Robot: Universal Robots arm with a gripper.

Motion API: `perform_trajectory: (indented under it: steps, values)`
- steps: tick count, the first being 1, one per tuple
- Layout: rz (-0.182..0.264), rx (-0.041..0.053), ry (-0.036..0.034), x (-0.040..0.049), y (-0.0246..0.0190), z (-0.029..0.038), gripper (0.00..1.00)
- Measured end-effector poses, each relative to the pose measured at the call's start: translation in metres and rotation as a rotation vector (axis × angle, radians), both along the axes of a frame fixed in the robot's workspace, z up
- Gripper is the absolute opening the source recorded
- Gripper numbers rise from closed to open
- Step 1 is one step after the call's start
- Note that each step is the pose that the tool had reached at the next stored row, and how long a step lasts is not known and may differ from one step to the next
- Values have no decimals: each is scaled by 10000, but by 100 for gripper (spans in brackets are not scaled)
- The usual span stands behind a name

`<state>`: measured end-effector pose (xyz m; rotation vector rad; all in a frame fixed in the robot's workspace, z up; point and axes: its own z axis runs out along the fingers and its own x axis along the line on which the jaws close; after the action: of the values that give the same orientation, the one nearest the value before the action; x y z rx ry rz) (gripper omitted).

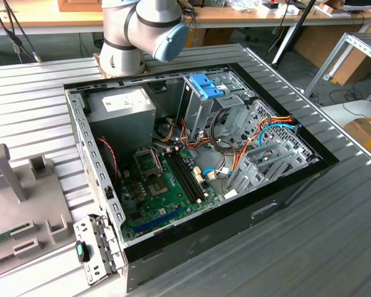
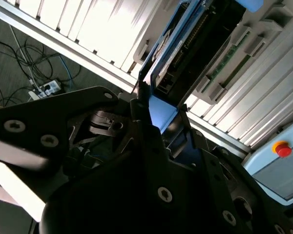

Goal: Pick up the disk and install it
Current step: 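Pick up the disk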

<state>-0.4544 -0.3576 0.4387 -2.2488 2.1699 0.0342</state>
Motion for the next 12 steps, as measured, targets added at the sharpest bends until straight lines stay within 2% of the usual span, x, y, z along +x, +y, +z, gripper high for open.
perform_trajectory:
  steps: [4,5,12]
  values:
    - [0,0,-1,0,0,169,36]
    - [0,0,0,0,0,186,36]
    - [0,0,-1,0,0,199,36]
